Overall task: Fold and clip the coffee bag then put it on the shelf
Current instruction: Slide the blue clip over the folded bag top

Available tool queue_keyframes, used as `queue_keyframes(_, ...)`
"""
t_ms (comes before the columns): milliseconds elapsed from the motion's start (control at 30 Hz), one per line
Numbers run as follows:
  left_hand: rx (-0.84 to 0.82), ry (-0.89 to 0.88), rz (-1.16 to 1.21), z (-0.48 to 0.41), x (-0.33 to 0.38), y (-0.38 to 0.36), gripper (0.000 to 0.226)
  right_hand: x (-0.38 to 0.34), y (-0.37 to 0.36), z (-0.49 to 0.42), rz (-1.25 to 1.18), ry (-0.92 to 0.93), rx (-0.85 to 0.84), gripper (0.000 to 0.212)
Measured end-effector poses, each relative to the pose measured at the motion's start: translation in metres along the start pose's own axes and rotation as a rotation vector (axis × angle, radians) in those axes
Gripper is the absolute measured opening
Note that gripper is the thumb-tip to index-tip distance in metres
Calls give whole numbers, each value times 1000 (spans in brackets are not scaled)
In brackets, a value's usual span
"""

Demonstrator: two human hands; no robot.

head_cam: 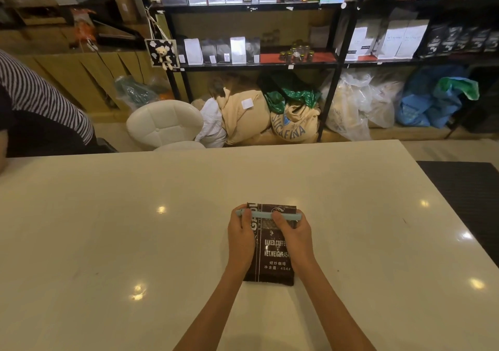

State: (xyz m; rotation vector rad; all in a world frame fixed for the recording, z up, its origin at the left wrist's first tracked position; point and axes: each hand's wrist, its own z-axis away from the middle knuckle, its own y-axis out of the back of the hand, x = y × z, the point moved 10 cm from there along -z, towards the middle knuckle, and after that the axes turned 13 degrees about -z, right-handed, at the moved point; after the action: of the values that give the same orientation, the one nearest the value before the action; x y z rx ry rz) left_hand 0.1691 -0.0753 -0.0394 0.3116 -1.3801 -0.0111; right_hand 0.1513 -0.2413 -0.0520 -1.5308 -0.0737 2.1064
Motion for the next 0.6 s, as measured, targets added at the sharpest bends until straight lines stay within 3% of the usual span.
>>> queue_keyframes(133,-265,92,65,14,-16,-24,37,-3,3,4,-19,15,27,32)
queue_keyframes(300,-157,56,-61,22,-27,-9,25,-6,-4,13,-26,-4,-41,31)
queue_keyframes(433,-62,41,-84,21,-17,10,19,4,-21,26,78,-57,-202,46)
queue_keyframes(600,-38,-33,-108,23,5,24,17,1,-18,45,349,155,-40,18)
